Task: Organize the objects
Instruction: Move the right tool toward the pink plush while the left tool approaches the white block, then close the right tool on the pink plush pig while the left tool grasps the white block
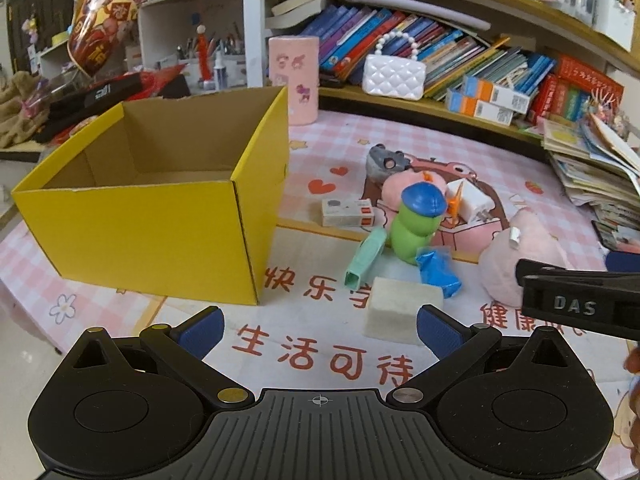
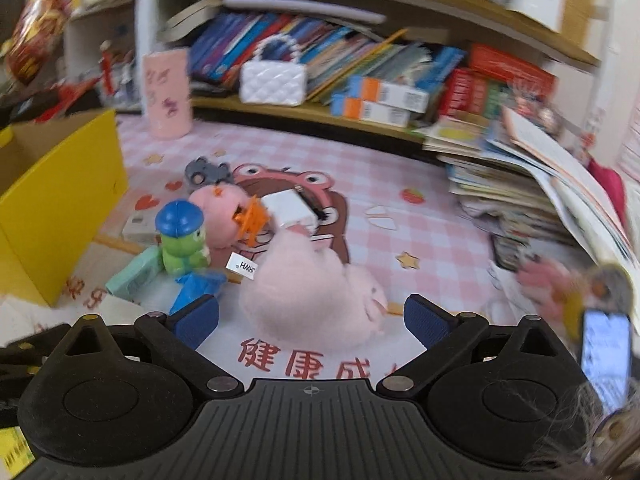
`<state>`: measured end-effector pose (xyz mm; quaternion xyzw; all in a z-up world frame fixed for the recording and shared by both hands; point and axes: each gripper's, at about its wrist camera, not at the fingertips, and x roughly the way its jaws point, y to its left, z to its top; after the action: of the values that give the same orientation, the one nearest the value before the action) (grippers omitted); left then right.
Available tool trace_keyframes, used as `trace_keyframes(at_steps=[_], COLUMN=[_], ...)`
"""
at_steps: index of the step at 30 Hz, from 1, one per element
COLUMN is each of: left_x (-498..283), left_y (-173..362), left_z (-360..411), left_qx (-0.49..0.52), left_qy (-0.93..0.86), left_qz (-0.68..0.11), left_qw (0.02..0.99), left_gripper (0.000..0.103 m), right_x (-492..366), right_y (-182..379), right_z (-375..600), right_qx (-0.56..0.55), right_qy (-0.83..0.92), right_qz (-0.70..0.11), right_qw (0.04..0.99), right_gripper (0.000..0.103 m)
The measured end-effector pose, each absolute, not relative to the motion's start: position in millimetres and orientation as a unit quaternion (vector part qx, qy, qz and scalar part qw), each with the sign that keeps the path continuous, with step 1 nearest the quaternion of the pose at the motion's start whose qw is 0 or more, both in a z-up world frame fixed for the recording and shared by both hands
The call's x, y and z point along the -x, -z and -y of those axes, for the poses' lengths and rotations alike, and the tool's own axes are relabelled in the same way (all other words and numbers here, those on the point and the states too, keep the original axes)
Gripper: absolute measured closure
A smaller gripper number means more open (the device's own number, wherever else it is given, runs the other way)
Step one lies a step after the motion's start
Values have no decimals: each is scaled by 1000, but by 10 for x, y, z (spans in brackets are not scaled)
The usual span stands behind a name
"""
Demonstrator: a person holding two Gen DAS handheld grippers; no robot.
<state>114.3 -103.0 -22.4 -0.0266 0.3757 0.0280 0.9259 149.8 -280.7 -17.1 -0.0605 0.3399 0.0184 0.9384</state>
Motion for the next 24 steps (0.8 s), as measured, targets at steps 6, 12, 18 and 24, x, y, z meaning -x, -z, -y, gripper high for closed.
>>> trace_keyframes(at_steps=[6,12,18,24], left_x=[-1155,-1261,-1461,-1614], left_y=[259,313,427,566], left_z=[1073,1218,1474,1682], left_qx=[32,22,-22,-76], left_qy=[-34,-12,12,24], left_qz=[-387,-395,-399,-388], left_qw=[921,918,917,918], left_gripper=[0,0,0,3], right_x=[-1785,-1961,-1790,-1455], right_y=[359,475,215,-45], right_z=[2756,2809,3075,3242], right_qx=[95,126,50,-26], right_qy=[-65,-72,-42,-26], right_qz=[-361,-360,-312,-308], right_qw=[925,922,948,951], right_gripper=[3,26,46,46])
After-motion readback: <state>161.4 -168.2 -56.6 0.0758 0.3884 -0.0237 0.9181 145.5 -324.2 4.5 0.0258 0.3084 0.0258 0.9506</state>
